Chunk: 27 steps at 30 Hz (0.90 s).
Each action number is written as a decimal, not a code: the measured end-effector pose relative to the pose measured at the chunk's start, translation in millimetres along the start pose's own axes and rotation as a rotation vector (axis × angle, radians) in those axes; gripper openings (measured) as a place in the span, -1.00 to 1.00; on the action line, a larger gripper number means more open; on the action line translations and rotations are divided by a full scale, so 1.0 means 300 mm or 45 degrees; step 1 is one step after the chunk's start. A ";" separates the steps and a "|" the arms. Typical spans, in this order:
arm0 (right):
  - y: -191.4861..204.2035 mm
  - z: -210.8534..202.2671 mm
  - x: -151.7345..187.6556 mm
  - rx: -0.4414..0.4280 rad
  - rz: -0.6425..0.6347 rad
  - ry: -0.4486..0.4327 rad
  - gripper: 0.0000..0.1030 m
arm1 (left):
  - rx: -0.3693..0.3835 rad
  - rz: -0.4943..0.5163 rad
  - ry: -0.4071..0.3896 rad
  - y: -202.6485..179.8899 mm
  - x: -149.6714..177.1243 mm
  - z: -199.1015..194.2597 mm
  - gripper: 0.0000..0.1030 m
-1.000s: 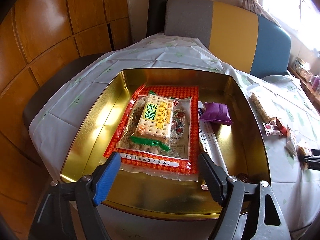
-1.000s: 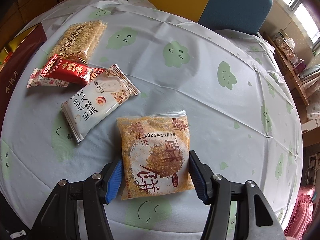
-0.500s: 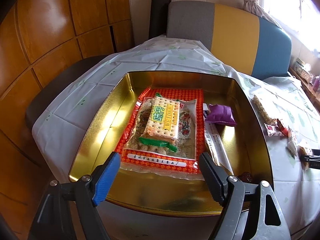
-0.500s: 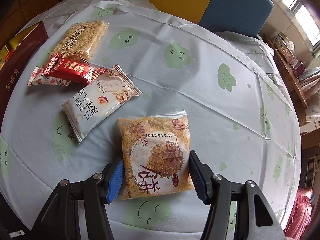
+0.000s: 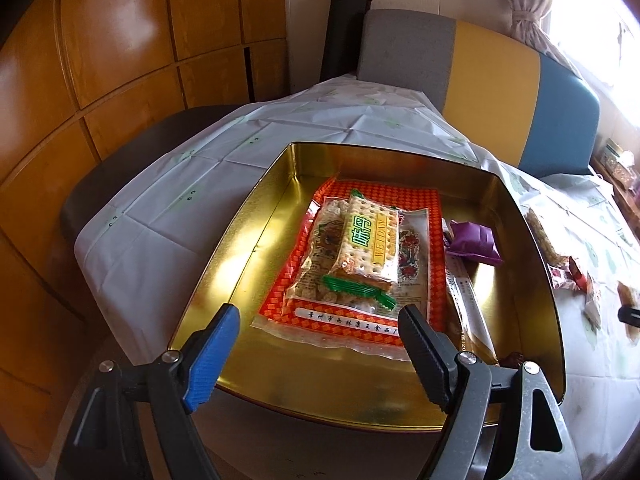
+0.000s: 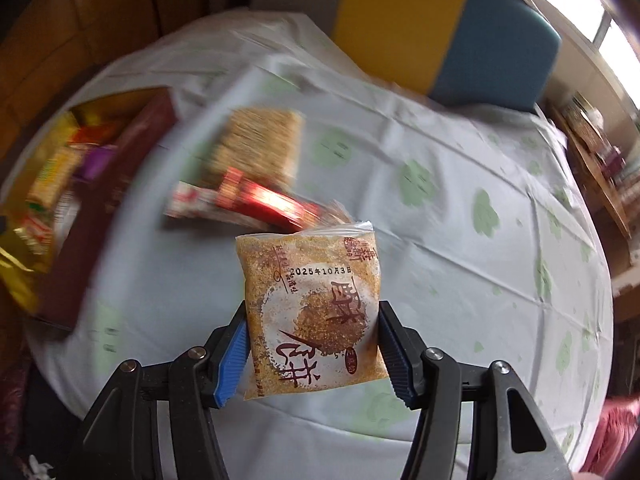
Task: Organize snacks
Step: 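Carry the brown rice-cake bag into the gold tray and open the right tool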
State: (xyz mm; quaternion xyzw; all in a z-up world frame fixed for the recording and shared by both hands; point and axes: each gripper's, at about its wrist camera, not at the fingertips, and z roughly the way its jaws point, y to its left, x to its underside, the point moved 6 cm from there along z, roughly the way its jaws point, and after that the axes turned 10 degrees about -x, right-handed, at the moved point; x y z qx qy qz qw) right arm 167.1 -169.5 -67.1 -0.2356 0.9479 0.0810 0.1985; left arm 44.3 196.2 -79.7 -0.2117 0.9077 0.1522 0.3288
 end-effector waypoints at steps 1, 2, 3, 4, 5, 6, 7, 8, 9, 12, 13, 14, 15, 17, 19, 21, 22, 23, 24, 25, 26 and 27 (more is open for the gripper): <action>0.051 -0.013 -0.019 -0.028 -0.031 -0.024 0.17 | 0.001 0.000 0.000 0.001 0.001 0.000 0.59; 0.101 -0.025 -0.040 -0.065 -0.064 -0.047 0.17 | 0.002 -0.002 -0.001 0.004 0.002 0.000 0.59; 0.156 -0.028 -0.055 -0.098 -0.090 -0.066 0.17 | 0.004 -0.003 -0.002 0.006 0.003 0.000 0.59; 0.205 -0.036 -0.075 -0.133 -0.118 -0.085 0.17 | 0.006 -0.005 -0.002 0.009 0.003 0.000 0.59; 0.260 -0.042 -0.094 -0.168 -0.146 -0.102 0.17 | 0.006 -0.006 -0.001 0.011 0.003 0.001 0.59; 0.320 -0.047 -0.107 -0.203 -0.173 -0.118 0.17 | 0.005 -0.007 -0.001 0.013 0.002 0.003 0.59; 0.372 -0.050 -0.127 -0.240 -0.202 -0.133 0.17 | 0.005 -0.012 0.000 0.017 0.002 0.004 0.59; 0.426 -0.053 -0.141 -0.269 -0.227 -0.146 0.17 | 0.006 -0.015 0.001 0.020 0.001 0.006 0.59; 0.475 -0.051 -0.157 -0.297 -0.250 -0.154 0.17 | 0.006 -0.017 0.002 0.023 0.001 0.007 0.59; 0.591 -0.028 -0.189 -0.362 -0.306 -0.157 0.18 | 0.001 -0.026 0.006 0.034 0.002 0.013 0.59; 0.618 -0.011 -0.199 -0.379 -0.324 -0.153 0.18 | 0.000 -0.030 0.008 0.038 0.003 0.014 0.59; 0.640 0.011 -0.205 -0.387 -0.334 -0.144 0.18 | -0.002 -0.034 0.009 0.041 0.005 0.015 0.59; 0.654 0.035 -0.209 -0.390 -0.332 -0.136 0.19 | -0.003 -0.036 0.012 0.044 0.006 0.016 0.59; 0.667 0.077 -0.218 -0.395 -0.315 -0.124 0.27 | -0.006 -0.036 0.014 0.048 0.009 0.020 0.59; 0.666 0.103 -0.218 -0.363 -0.303 -0.119 0.34 | -0.006 -0.037 0.018 0.049 0.009 0.025 0.59; 0.654 0.114 -0.207 -0.349 -0.279 -0.108 0.34 | -0.005 -0.035 0.020 0.048 0.011 0.028 0.59; 0.645 0.114 -0.202 -0.347 -0.269 -0.108 0.34 | -0.005 -0.033 0.020 0.047 0.011 0.029 0.59; 0.635 0.112 -0.196 -0.348 -0.258 -0.110 0.34 | -0.004 -0.031 0.021 0.044 0.012 0.028 0.59; 0.623 0.106 -0.189 -0.351 -0.243 -0.111 0.34 | -0.003 -0.028 0.021 0.042 0.012 0.029 0.59; 0.611 0.100 -0.181 -0.355 -0.229 -0.114 0.34 | -0.002 -0.026 0.021 0.039 0.013 0.027 0.59; 0.598 0.092 -0.175 -0.355 -0.218 -0.122 0.34 | 0.000 -0.021 0.017 0.035 0.013 0.024 0.59; 0.589 0.092 -0.176 -0.351 -0.212 -0.130 0.34 | 0.000 -0.015 0.013 0.032 0.013 0.021 0.59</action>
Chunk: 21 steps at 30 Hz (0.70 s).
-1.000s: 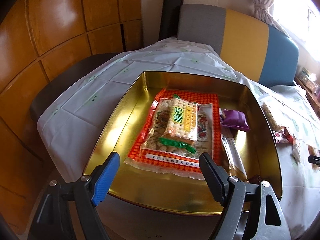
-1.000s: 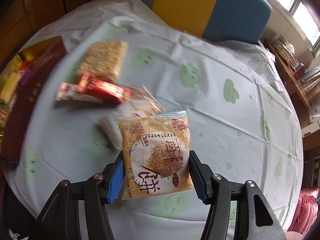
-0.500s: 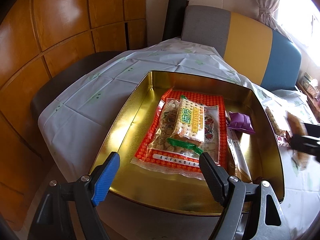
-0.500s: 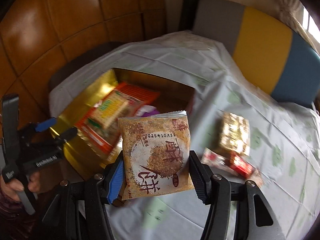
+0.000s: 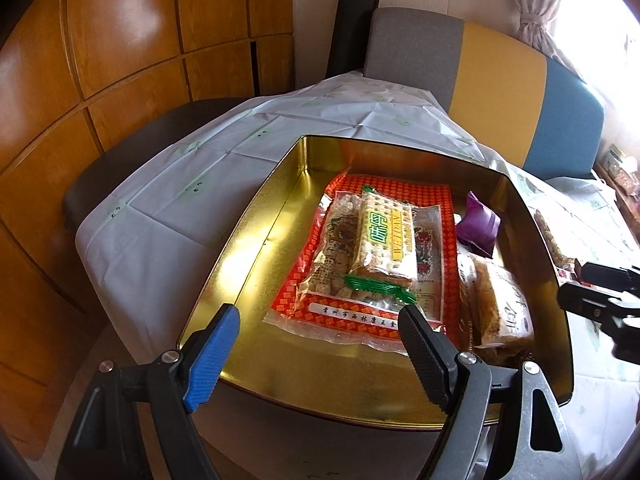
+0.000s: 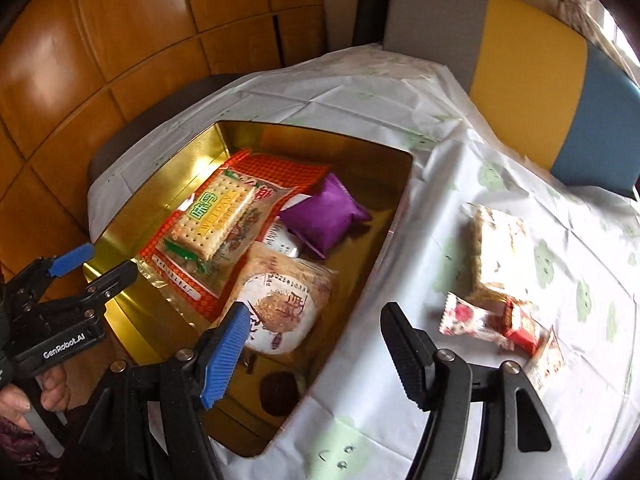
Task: Organize snacks
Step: 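Carry the brown rice-cake bag into the gold tray and open the right tool, then move both open tools back over the remaining snacks on the table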
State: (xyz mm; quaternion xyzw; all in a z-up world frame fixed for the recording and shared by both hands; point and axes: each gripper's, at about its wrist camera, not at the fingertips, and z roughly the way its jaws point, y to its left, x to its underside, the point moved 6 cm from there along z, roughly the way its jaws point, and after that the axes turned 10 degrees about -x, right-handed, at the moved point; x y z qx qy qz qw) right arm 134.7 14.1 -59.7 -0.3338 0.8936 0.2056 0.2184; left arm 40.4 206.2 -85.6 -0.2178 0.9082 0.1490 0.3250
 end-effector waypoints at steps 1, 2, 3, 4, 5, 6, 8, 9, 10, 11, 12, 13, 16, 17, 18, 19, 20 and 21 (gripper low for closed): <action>-0.007 -0.012 0.006 0.004 0.005 -0.009 0.34 | 0.001 0.005 -0.005 -0.004 -0.001 -0.005 0.59; -0.013 -0.025 0.012 0.005 0.009 -0.017 0.34 | 0.002 0.009 -0.010 -0.007 -0.002 -0.010 0.59; -0.020 -0.037 0.018 0.009 0.012 -0.026 0.34 | 0.004 0.012 -0.015 -0.011 -0.003 -0.015 0.59; -0.030 -0.047 0.023 0.015 0.014 -0.034 0.34 | 0.005 0.018 -0.020 -0.015 -0.005 -0.021 0.59; -0.042 -0.060 0.029 0.023 0.018 -0.042 0.34 | 0.005 0.024 -0.024 -0.019 -0.006 -0.025 0.59; -0.054 -0.073 0.037 0.032 0.025 -0.049 0.34 | 0.005 0.032 -0.029 -0.023 -0.006 -0.030 0.59; -0.080 -0.100 0.051 0.046 0.041 -0.061 0.34 | 0.007 0.043 -0.034 -0.033 -0.006 -0.038 0.59; -0.096 -0.112 0.058 0.059 0.050 -0.065 0.34 | 0.010 0.051 -0.035 -0.039 -0.005 -0.041 0.59; -0.112 -0.122 0.063 0.070 0.058 -0.068 0.34 | 0.010 0.056 -0.037 -0.043 -0.005 -0.045 0.59; -0.130 -0.132 0.069 0.082 0.068 -0.070 0.34 | 0.011 0.062 -0.040 -0.048 -0.005 -0.049 0.59; -0.148 -0.142 0.076 0.095 0.077 -0.071 0.34 | 0.012 0.066 -0.043 -0.053 -0.005 -0.054 0.59; -0.168 -0.154 0.085 0.110 0.086 -0.073 0.34 | 0.015 0.074 -0.045 -0.060 -0.004 -0.058 0.59; -0.225 -0.196 0.108 0.160 0.108 -0.077 0.34 | 0.021 0.090 -0.047 -0.074 -0.003 -0.065 0.59; -0.247 -0.211 0.117 0.178 0.114 -0.077 0.34 | 0.024 0.097 -0.048 -0.081 -0.003 -0.069 0.59; -0.270 -0.226 0.127 0.197 0.121 -0.076 0.34 | 0.025 0.102 -0.048 -0.086 -0.001 -0.073 0.59; -0.294 -0.242 0.136 0.217 0.129 -0.076 0.34 | 0.025 0.108 -0.049 -0.093 0.000 -0.076 0.59; -0.319 -0.259 0.145 0.237 0.138 -0.077 0.34 | 0.027 0.112 -0.050 -0.098 0.000 -0.078 0.59; -0.344 -0.274 0.154 0.256 0.149 -0.076 0.34 | 0.030 0.118 -0.051 -0.105 0.001 -0.081 0.59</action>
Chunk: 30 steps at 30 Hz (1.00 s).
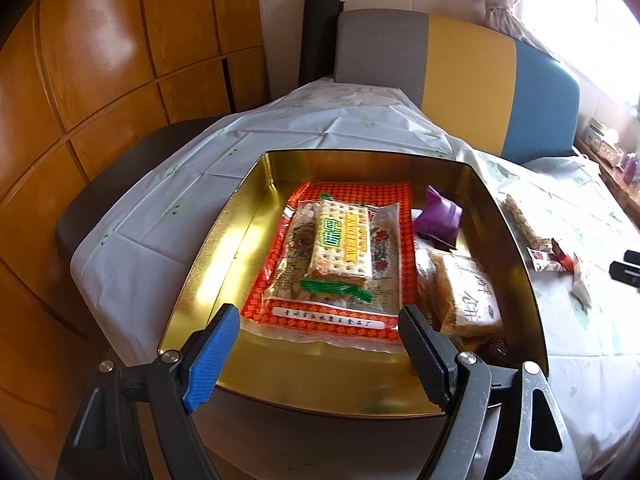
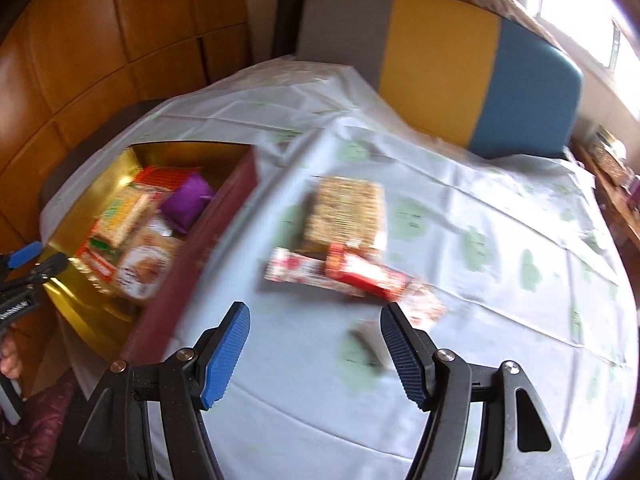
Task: Organize snacks
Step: 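Move both open tools back over the remaining snacks on the table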
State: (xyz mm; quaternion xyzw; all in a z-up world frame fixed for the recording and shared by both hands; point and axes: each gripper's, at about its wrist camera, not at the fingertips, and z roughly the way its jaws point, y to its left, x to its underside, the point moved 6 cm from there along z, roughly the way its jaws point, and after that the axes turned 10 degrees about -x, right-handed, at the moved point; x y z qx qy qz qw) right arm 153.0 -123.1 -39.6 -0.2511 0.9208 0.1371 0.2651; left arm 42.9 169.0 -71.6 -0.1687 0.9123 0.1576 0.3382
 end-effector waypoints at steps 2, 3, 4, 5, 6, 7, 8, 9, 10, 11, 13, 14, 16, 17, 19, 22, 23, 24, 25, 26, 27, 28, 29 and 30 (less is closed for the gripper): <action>-0.060 -0.024 0.011 0.041 0.022 -0.003 0.34 | 0.002 0.011 -0.001 -0.012 -0.001 -0.005 0.59; -0.092 -0.035 0.016 0.063 0.033 -0.004 0.34 | 0.003 0.018 -0.002 -0.019 -0.001 -0.007 0.59; -0.122 -0.046 0.023 0.084 0.045 -0.004 0.34 | 0.005 0.024 -0.002 -0.025 0.000 -0.010 0.59; -0.157 -0.056 0.028 0.106 0.060 -0.006 0.34 | 0.009 0.031 -0.001 -0.033 0.000 -0.012 0.59; -0.193 -0.064 0.034 0.130 0.076 -0.007 0.34 | 0.012 0.036 -0.001 -0.039 0.000 -0.014 0.59; -0.227 -0.070 0.041 0.157 0.093 -0.007 0.34 | 0.016 0.044 0.000 -0.048 -0.001 -0.016 0.59; -0.267 -0.076 0.050 0.184 0.113 -0.008 0.34 | 0.020 0.052 0.000 -0.057 -0.002 -0.019 0.59; -0.306 -0.080 0.061 0.212 0.138 -0.008 0.34 | 0.021 0.061 -0.003 -0.066 -0.003 -0.022 0.59; -0.345 -0.084 0.071 0.240 0.166 -0.010 0.34 | 0.022 0.071 -0.007 -0.076 -0.004 -0.026 0.59; -0.385 -0.085 0.084 0.270 0.202 -0.014 0.34 | 0.023 0.085 -0.011 -0.088 -0.006 -0.030 0.59; -0.466 -0.085 0.116 0.311 0.308 -0.024 0.34 | 0.030 0.105 -0.016 -0.111 -0.009 -0.037 0.59; -0.502 -0.081 0.127 0.339 0.363 0.002 0.34 | 0.035 0.115 -0.018 -0.124 -0.010 -0.041 0.59; -0.557 -0.095 0.140 0.391 0.444 0.001 0.34 | 0.050 0.135 -0.019 -0.152 -0.014 -0.049 0.59; -0.579 -0.100 0.146 0.398 0.481 0.001 0.34 | 0.058 0.148 -0.023 -0.169 -0.019 -0.054 0.59; -0.611 -0.102 0.167 0.402 0.551 0.022 0.34 | 0.079 0.177 -0.037 -0.208 -0.032 -0.065 0.59; -0.638 -0.111 0.186 0.421 0.598 0.039 0.34 | 0.119 0.208 -0.055 -0.263 -0.051 -0.087 0.59; -0.642 -0.113 0.188 0.419 0.607 0.040 0.34 | 0.141 0.221 -0.062 -0.288 -0.060 -0.097 0.59; -0.643 -0.116 0.188 0.419 0.610 0.039 0.34 | 0.154 0.228 -0.067 -0.304 -0.065 -0.105 0.59; -0.644 -0.121 0.188 0.422 0.609 0.036 0.34 | 0.175 0.238 -0.075 -0.328 -0.076 -0.116 0.59; -0.639 -0.117 0.191 0.427 0.606 0.035 0.34 | 0.191 0.246 -0.079 -0.346 -0.084 -0.123 0.59; -0.638 -0.116 0.192 0.432 0.604 0.038 0.34 | 0.209 0.257 -0.080 -0.369 -0.093 -0.130 0.59; -0.638 -0.116 0.194 0.435 0.603 0.044 0.34 | 0.225 0.267 -0.080 -0.392 -0.103 -0.135 0.59; -0.636 -0.108 0.190 0.437 0.601 0.049 0.34 | 0.241 0.277 -0.079 -0.412 -0.111 -0.141 0.59; -0.636 -0.108 0.188 0.438 0.598 0.049 0.34 | 0.256 0.286 -0.079 -0.435 -0.121 -0.144 0.59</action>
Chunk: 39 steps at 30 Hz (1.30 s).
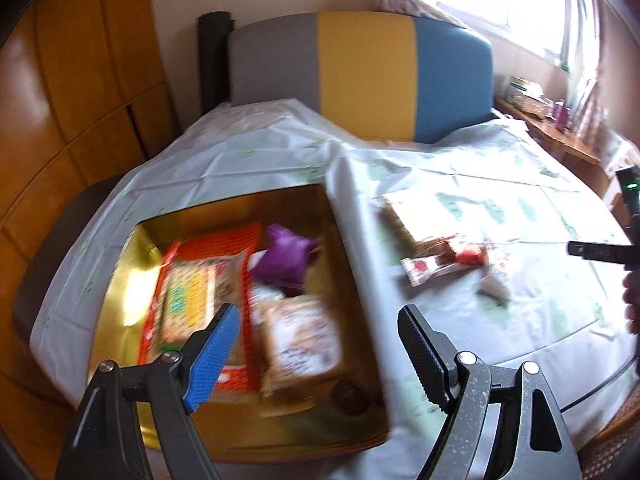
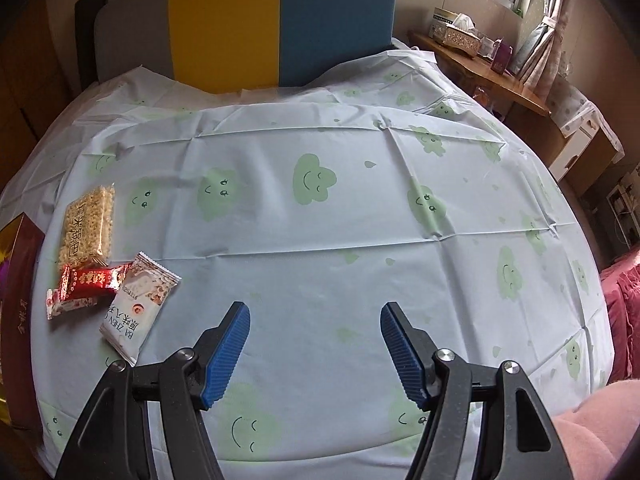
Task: Organize snacks
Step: 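Move both open tools back over the remaining snacks on the table, then grasp the clear puffed-rice cracker bag with the left tool and lift it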
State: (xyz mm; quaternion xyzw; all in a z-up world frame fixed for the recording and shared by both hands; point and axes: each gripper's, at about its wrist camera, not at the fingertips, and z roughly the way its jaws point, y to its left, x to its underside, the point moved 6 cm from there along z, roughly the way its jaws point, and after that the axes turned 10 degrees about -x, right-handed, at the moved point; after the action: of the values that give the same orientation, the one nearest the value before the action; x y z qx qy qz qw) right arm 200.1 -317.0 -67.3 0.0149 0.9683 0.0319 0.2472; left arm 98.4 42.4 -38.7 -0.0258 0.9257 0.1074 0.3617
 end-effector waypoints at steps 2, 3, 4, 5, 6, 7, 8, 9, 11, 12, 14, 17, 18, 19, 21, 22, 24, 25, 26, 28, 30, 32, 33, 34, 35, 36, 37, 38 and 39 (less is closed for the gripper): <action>0.002 -0.006 -0.003 -0.003 -0.006 -0.010 0.34 | 0.038 0.019 -0.001 -0.049 -0.034 -0.004 0.59; 0.004 -0.009 -0.004 -0.006 -0.010 -0.014 0.34 | 0.053 0.026 -0.001 -0.067 -0.047 -0.003 0.59; 0.006 -0.011 -0.005 -0.007 -0.014 -0.017 0.34 | 0.064 0.036 0.003 -0.091 -0.066 0.004 0.59; 0.008 -0.012 -0.005 -0.009 -0.018 -0.019 0.34 | 0.073 0.040 0.014 -0.109 -0.080 0.015 0.59; 0.011 -0.014 -0.006 -0.012 -0.022 -0.022 0.34 | 0.088 0.042 0.030 -0.128 -0.094 0.028 0.59; 0.014 -0.017 -0.006 -0.016 -0.025 -0.025 0.34 | 0.106 0.041 0.053 -0.148 -0.111 0.046 0.59; 0.017 -0.019 -0.007 -0.020 -0.030 -0.028 0.34 | 0.121 0.037 0.083 -0.167 -0.126 0.068 0.58; 0.019 -0.022 -0.009 -0.023 -0.035 -0.031 0.34 | 0.129 0.031 0.110 -0.185 -0.141 0.090 0.58; 0.025 -0.028 -0.011 -0.032 -0.042 -0.039 0.34 | 0.133 0.020 0.137 -0.215 -0.162 0.118 0.58; 0.028 -0.031 -0.013 -0.039 -0.043 -0.042 0.34 | 0.133 0.019 0.146 -0.233 -0.175 0.135 0.58; 0.032 -0.034 -0.014 -0.051 -0.047 -0.045 0.34 | 0.128 0.034 0.164 -0.267 -0.189 0.166 0.59; 0.038 -0.037 -0.015 -0.068 -0.054 -0.049 0.34 | 0.125 0.061 0.194 -0.320 -0.213 0.220 0.59; 0.042 -0.038 -0.016 -0.073 -0.058 -0.050 0.34 | 0.125 0.069 0.208 -0.336 -0.218 0.238 0.59; 0.045 -0.039 -0.016 -0.076 -0.063 -0.049 0.34 | 0.128 0.075 0.223 -0.351 -0.224 0.263 0.59; 0.053 -0.039 -0.015 -0.085 -0.073 -0.048 0.34 | 0.124 0.084 0.259 -0.377 -0.231 0.314 0.59; 0.057 -0.040 -0.014 -0.089 -0.077 -0.048 0.34 | 0.125 0.090 0.282 -0.394 -0.236 0.343 0.59; 0.062 -0.041 -0.013 -0.096 -0.082 -0.048 0.34 | 0.128 0.098 0.306 -0.419 -0.243 0.384 0.59; 0.064 -0.041 -0.012 -0.099 -0.084 -0.046 0.34 | 0.134 0.099 0.316 -0.432 -0.247 0.402 0.60; 0.066 -0.040 -0.011 -0.102 -0.087 -0.044 0.34 | 0.151 0.094 0.332 -0.446 -0.252 0.425 0.67; 0.068 -0.037 -0.011 -0.107 -0.089 -0.040 0.34 | 0.155 0.088 0.357 -0.462 -0.262 0.460 0.72; 0.069 -0.036 -0.011 -0.113 -0.088 -0.036 0.34 | 0.155 0.076 0.372 -0.478 -0.275 0.495 0.72; 0.069 -0.033 -0.011 -0.117 -0.089 -0.032 0.34 | 0.152 0.068 0.390 -0.486 -0.285 0.523 0.72; 0.070 -0.032 -0.011 -0.117 -0.087 -0.031 0.34 | 0.149 0.067 0.400 -0.492 -0.287 0.537 0.72; 0.070 -0.032 -0.011 -0.120 -0.085 -0.029 0.34 | 0.142 0.067 0.405 -0.496 -0.290 0.549 0.72; 0.070 -0.031 -0.011 -0.123 -0.085 -0.026 0.34 | 0.136 0.067 0.408 -0.500 -0.290 0.558 0.72; 0.069 -0.030 -0.010 -0.123 -0.084 -0.024 0.34 | 0.135 0.071 0.411 -0.506 -0.292 0.565 0.72; 0.069 -0.028 -0.010 -0.122 -0.084 -0.022 0.34 | 0.134 0.075 0.410 -0.514 -0.293 0.572 0.72; 0.070 -0.027 -0.009 -0.125 -0.085 -0.019 0.34 | 0.129 0.081 0.409 -0.519 -0.294 0.578 0.72; 0.072 -0.026 -0.009 -0.127 -0.088 -0.017 0.34 | 0.122 0.088 0.409 -0.524 -0.293 0.584 0.72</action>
State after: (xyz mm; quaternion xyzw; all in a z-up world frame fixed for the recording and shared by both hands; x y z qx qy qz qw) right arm 198.9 -295.9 -57.7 -0.0305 0.9639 0.0713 0.2549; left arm 299.4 -75.7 -132.9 0.0067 0.9760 0.0701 0.2058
